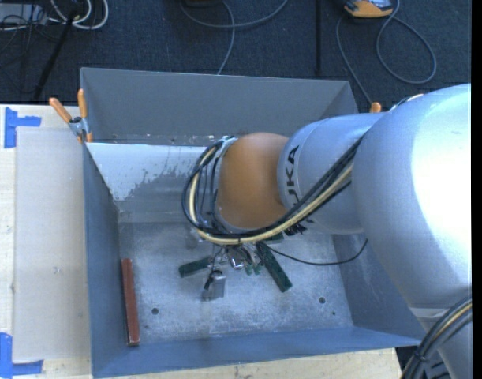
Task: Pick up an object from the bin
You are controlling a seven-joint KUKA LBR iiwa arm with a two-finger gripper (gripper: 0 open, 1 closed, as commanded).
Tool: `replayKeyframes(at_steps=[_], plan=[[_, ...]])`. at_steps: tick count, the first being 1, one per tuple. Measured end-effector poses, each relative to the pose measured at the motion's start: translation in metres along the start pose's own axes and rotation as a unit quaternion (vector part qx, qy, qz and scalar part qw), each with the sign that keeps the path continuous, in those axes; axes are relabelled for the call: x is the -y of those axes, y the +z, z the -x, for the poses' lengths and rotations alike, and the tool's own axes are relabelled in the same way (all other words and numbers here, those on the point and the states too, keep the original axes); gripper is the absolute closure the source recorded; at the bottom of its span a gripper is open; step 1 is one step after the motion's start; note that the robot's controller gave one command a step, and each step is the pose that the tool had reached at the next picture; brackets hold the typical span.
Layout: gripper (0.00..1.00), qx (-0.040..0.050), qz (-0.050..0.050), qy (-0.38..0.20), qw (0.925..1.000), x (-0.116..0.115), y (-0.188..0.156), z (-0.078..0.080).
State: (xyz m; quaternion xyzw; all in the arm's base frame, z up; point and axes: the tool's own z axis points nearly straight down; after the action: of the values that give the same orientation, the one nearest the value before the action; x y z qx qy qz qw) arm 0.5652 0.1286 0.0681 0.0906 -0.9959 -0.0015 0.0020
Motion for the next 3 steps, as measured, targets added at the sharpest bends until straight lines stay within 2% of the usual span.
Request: replayKeyframes(at_steps=[1,2,3], plan=[[0.00,0.0031,-0.002,-0.223,0.9747,0.014,-0.029,0.005],[0.00,0.0021,-0.002,-0.285,0.9585,0.012,-0.001,0.035],[1.00,0.0023,-0.002,-0.284,0.9589,0.012,-0.002,0.036]])
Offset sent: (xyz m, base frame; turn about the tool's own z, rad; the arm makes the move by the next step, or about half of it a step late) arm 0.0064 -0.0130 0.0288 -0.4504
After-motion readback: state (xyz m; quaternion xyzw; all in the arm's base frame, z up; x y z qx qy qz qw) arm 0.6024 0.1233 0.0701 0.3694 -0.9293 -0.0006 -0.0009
